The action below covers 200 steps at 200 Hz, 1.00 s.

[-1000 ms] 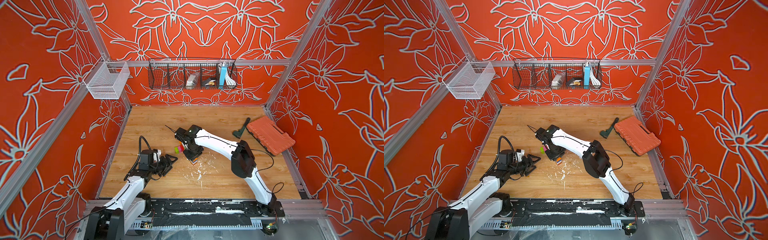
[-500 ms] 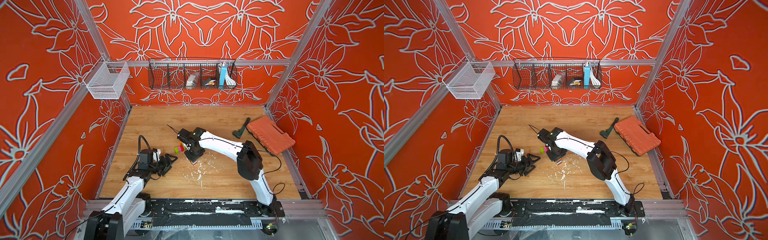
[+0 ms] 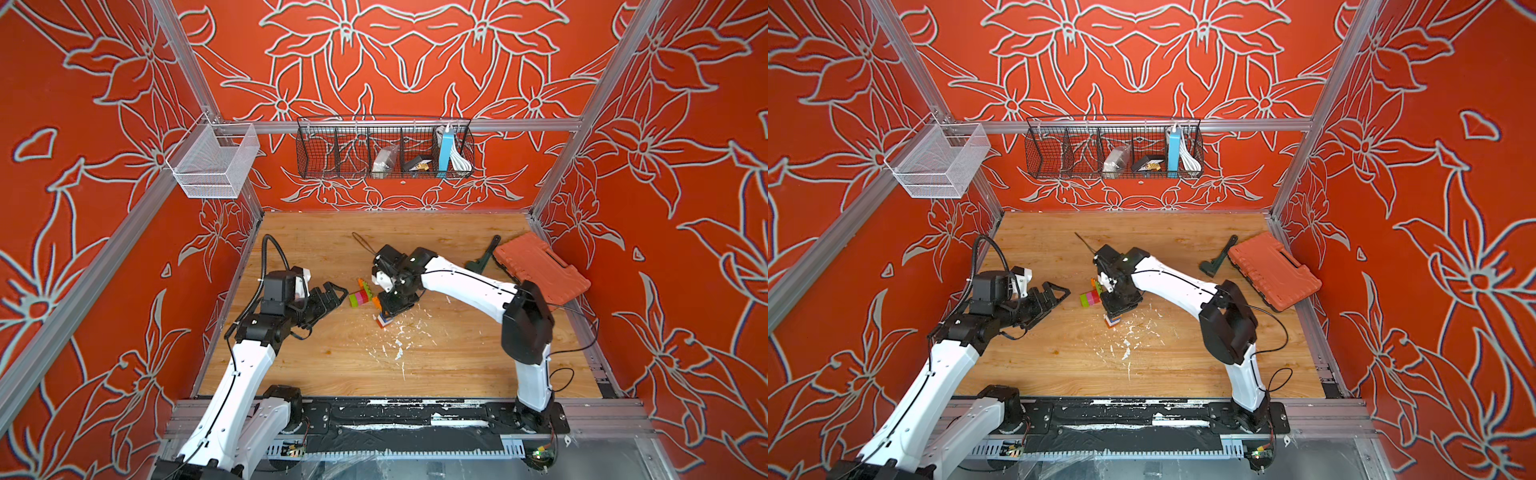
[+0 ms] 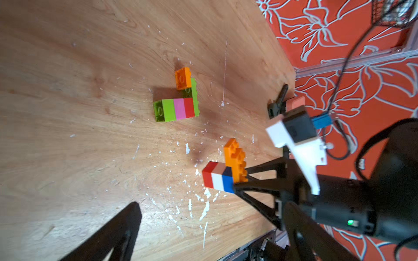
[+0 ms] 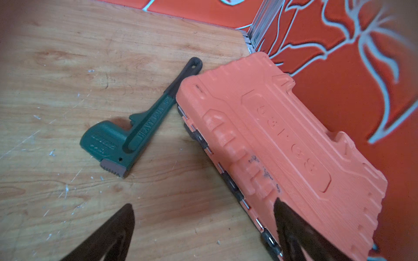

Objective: Assemble the letter r with lego
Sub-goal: Assemble the lego brick with the lego brick, then place the lego brick at the center of the board.

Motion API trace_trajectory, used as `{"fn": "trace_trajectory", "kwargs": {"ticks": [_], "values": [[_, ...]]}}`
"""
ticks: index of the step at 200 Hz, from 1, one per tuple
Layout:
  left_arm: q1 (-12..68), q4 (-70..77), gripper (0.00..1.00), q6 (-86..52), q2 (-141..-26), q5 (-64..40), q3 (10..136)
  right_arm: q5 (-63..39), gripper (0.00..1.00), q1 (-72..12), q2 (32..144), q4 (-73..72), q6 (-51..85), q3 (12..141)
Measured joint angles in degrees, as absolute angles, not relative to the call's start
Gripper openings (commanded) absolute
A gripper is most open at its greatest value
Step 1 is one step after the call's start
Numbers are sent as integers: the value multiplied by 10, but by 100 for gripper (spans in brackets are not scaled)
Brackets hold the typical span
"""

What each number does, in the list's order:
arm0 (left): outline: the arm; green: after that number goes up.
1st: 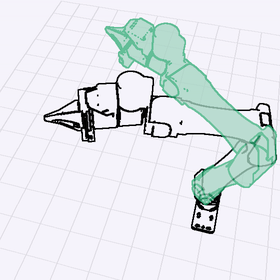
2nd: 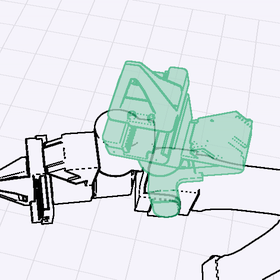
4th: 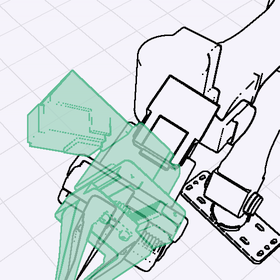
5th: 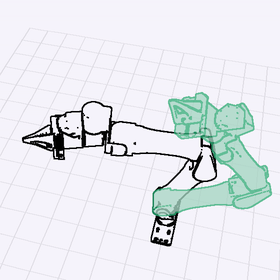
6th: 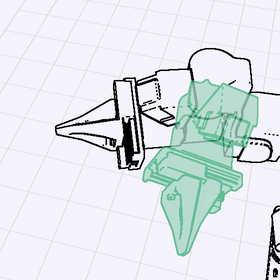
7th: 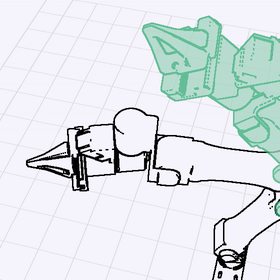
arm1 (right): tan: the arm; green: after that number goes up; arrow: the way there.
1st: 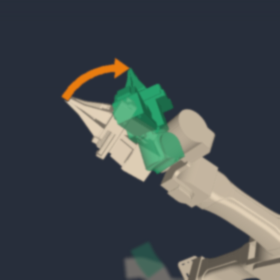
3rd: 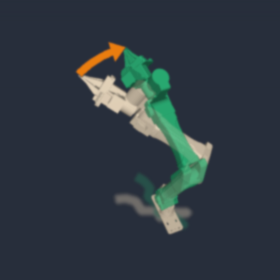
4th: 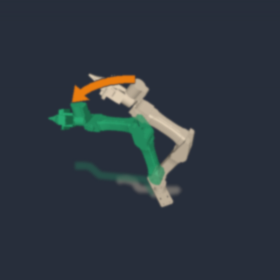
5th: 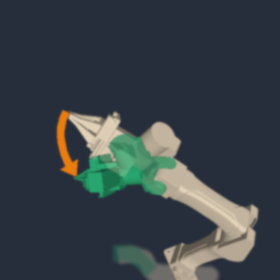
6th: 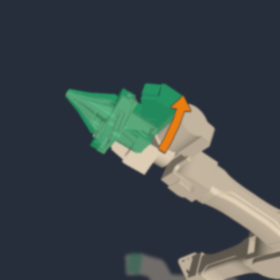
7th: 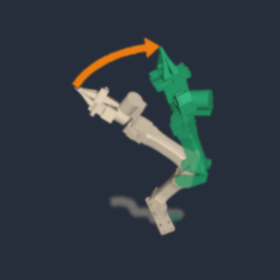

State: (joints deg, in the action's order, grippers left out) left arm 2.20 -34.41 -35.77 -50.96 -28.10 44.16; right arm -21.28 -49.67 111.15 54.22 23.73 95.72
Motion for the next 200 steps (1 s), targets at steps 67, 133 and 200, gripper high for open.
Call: {"fn": "trace_trajectory", "kwargs": {"ticks": [67, 133, 200], "values": [[44, -403, 99, -298, -587, -281, 478, -468, 23, -449, 1130, 346, 292, 833], [68, -394, 99, -312, -586, -282, 435, -518, 27, -453, 1160, 282, 295, 780], [72, -375, 99, -325, -583, -284, 406, -523, 62, -446, 1160, 259, 290, 748]]}}
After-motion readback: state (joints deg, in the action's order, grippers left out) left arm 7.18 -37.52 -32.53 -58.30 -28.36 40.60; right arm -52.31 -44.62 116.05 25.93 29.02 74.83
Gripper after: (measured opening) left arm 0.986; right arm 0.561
